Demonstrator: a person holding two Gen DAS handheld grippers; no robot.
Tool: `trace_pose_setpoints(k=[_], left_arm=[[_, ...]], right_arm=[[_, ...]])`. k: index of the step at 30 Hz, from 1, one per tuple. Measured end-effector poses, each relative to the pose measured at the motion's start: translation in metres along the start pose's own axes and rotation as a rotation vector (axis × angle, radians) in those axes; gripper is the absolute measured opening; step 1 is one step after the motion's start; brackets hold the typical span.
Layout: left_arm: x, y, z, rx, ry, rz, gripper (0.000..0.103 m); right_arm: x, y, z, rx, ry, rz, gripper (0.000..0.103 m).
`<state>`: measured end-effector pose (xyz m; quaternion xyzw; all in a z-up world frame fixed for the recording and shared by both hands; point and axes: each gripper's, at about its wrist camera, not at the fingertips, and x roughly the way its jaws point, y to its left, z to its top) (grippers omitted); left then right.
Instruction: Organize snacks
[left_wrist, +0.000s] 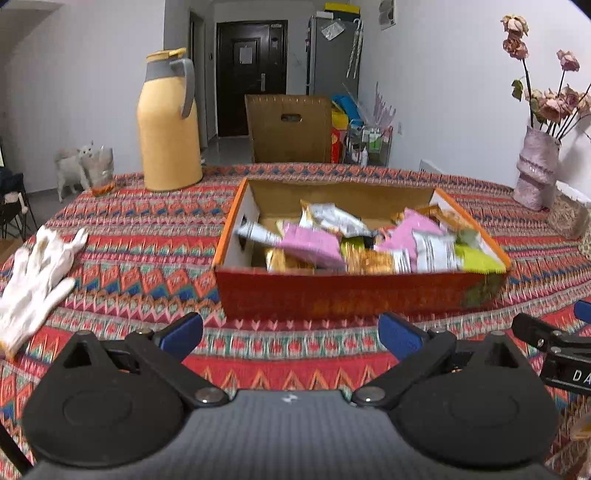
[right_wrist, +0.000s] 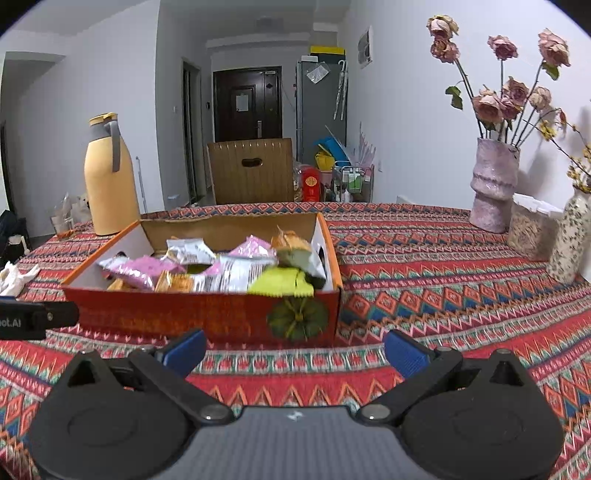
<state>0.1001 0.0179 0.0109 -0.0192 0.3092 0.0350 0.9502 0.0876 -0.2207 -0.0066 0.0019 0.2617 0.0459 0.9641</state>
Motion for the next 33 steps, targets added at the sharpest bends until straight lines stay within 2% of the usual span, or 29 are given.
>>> trace_pose_setpoints(k=[13,33], left_arm=[[-0.022,-0.003,-0.047,0.015,0.053,-0.04,0.103],[-0.019,0.0,-0.055,0.01,0.076,-0.055,0.103]], right_arm=[[-0.028,0.001,-0.031,-0.001,0.028,0.031,0.103],[-0.029,-0.002,-0.038,0.01,0.039,0.035,0.103]])
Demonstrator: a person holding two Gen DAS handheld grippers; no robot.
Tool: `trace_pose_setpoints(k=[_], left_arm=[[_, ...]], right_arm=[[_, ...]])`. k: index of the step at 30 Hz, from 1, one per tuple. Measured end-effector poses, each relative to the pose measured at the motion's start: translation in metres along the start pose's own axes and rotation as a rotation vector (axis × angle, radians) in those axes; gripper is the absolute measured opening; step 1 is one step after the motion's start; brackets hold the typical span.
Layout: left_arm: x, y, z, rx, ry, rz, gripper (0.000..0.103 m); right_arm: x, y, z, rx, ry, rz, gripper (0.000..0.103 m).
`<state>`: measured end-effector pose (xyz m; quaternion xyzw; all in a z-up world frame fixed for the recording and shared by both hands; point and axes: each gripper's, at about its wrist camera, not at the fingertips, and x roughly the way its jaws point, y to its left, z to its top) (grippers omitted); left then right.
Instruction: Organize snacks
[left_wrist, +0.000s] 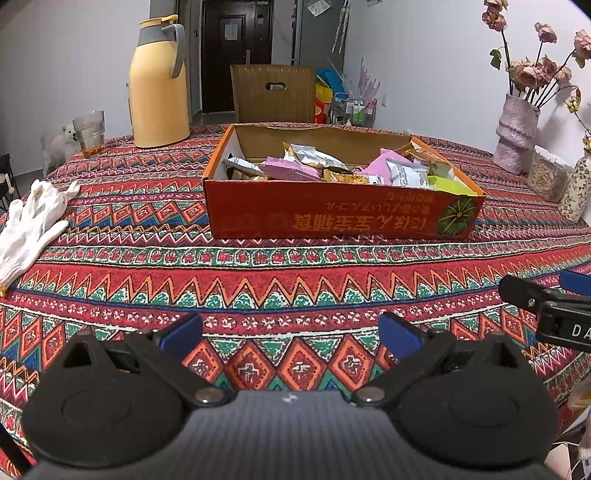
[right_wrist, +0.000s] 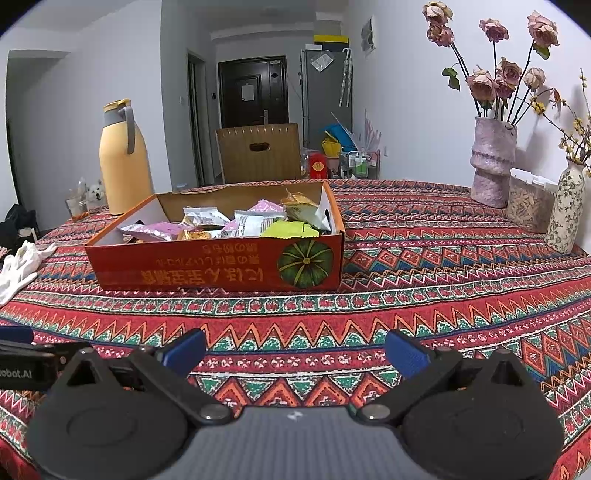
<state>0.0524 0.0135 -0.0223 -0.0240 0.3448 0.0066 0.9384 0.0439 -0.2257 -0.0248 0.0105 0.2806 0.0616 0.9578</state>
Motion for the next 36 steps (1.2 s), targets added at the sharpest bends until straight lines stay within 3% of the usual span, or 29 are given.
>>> trace_pose_setpoints(k=[36], left_arm=[[-0.0022,-0.0028,-0.0002,0.005,-0.005,-0.01,0.103]], right_arm=[[0.0004,0.0004,-0.0002,0.0,0.001,0.0,0.103]])
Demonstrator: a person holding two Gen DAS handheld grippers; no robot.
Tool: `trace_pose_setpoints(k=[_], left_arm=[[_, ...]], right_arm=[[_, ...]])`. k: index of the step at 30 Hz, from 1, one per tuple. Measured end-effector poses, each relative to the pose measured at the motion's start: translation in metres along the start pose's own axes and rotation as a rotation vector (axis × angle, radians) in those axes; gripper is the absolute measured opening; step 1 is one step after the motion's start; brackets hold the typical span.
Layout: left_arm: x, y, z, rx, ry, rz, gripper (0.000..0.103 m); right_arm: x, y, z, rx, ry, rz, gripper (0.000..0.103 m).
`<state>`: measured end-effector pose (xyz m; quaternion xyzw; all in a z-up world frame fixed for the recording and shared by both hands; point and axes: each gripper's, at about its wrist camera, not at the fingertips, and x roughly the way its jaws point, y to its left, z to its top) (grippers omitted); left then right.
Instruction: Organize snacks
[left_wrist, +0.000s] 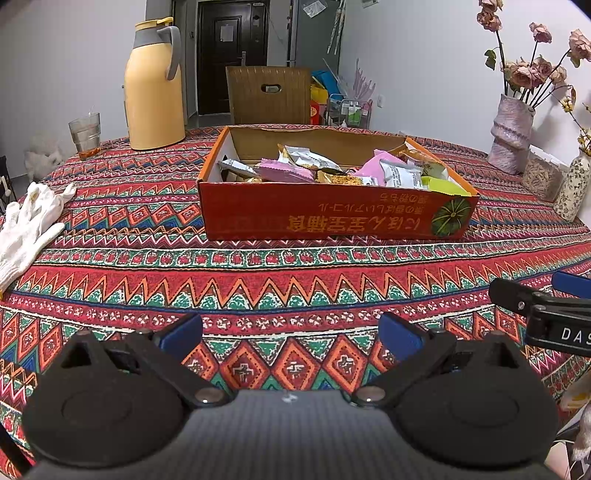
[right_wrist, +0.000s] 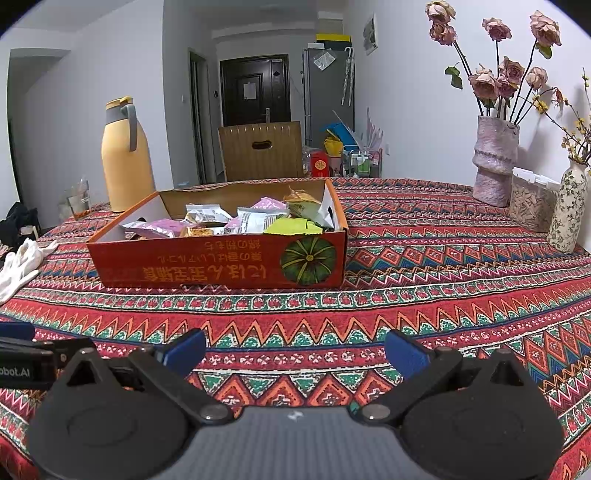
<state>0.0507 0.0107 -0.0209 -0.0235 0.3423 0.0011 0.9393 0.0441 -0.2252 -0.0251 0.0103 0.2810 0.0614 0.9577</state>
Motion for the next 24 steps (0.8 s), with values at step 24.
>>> trace_pose_setpoints(k=[24], left_arm=[[0.0013,-0.0029,-0.0002,0.007,-0.005,-0.014,0.103]], right_arm=[[0.0004,0.0015,-0.0018,0.001,0.004,0.001,0.103]])
